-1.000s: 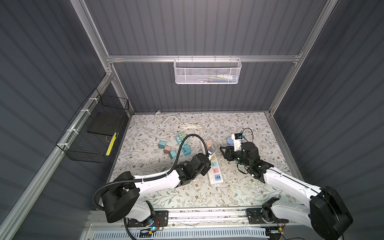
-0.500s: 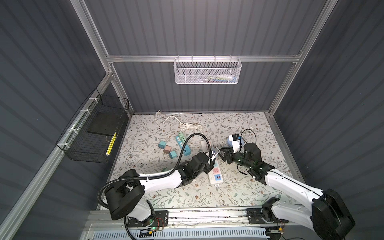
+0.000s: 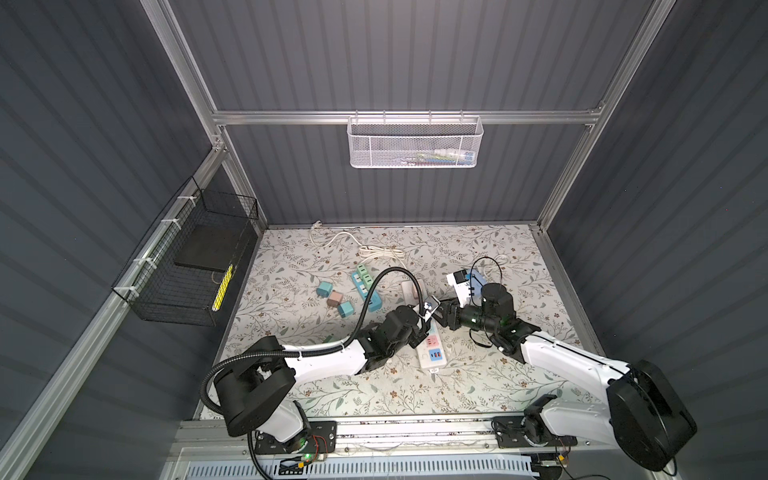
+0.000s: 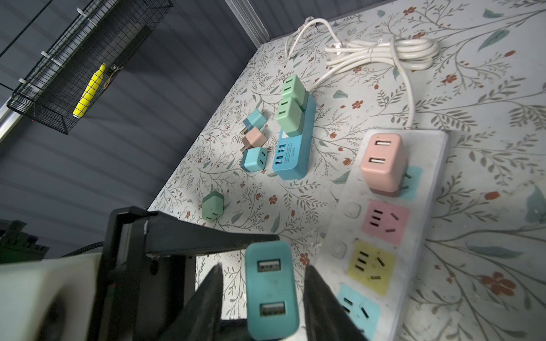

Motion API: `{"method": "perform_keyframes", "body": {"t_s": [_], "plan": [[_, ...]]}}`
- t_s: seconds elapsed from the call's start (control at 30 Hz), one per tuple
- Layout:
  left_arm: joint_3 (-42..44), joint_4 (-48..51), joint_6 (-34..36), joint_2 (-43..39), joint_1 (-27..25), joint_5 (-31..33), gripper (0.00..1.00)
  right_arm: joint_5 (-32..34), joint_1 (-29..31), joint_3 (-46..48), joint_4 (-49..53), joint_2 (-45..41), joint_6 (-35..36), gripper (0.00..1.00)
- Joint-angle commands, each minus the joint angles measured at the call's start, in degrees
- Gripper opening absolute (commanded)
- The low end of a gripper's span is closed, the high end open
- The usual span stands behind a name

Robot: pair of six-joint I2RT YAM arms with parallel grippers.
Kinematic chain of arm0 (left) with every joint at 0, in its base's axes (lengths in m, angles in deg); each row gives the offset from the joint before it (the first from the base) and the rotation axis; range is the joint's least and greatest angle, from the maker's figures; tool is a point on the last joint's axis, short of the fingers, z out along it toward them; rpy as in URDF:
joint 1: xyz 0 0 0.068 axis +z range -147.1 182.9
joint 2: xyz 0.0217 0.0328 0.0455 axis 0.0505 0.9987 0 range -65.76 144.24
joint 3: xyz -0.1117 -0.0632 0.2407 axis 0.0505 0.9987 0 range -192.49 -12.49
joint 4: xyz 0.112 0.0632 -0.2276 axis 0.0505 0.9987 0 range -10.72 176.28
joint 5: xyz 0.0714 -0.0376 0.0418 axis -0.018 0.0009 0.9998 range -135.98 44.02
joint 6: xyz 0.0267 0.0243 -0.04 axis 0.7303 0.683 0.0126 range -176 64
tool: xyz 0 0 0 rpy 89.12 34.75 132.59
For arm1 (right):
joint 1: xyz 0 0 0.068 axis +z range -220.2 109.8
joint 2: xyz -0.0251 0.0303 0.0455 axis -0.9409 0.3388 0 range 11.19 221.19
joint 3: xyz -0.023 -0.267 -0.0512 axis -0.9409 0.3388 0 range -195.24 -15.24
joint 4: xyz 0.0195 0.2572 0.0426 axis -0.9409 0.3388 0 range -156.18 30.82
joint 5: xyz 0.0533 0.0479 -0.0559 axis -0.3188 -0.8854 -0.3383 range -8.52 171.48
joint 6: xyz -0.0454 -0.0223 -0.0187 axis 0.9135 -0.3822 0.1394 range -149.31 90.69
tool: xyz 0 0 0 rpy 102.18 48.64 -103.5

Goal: Insert the plug
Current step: 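Carry teal adapter with right gripper over the white strip while left gripper draws back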

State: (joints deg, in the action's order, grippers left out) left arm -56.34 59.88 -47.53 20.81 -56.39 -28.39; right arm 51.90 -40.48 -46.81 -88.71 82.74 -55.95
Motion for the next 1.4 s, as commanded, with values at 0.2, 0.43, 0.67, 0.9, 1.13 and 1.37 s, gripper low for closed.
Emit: {"method": "perform_keyframes", "body": {"t_s": [0.2, 0.43, 0.67, 0.9, 1.13, 1.37], "plan": [[-1.6, -2.4, 1.4, -1.5, -0.3, 1.1, 0.17, -1.3, 0.0, -2.4, -0.3, 3.5, -0.5, 0.44], [-1.8, -3.0, 2.3, -1.0, -0.2, 1.3, 0.19, -2.8, 0.0, -3.2, -0.6, 5.8, -0.7, 0.37], [-1.5, -3.9, 2.5, -0.6, 0.1, 2.2, 0.38, -2.6, 0.1, -3.4, -0.3, 5.6, -0.6, 0.26], [1.1, -3.9, 0.1, -3.7, 0.2, 4.2, 0.64, 0.1, 0.3, -2.8, -1.0, 4.2, -1.3, 0.22], [9.8, -3.2, -8.1, -15.5, 0.2, 12.7, 0.85, 12.9, 1.3, -4.2, 0.9, 4.4, 0.2, 0.21], [9.3, 22.7, -41.6, -18.0, 0.2, 41.9, 0.94, 32.9, 8.6, -9.1, 6.0, 8.2, 4.4, 0.21]]}}
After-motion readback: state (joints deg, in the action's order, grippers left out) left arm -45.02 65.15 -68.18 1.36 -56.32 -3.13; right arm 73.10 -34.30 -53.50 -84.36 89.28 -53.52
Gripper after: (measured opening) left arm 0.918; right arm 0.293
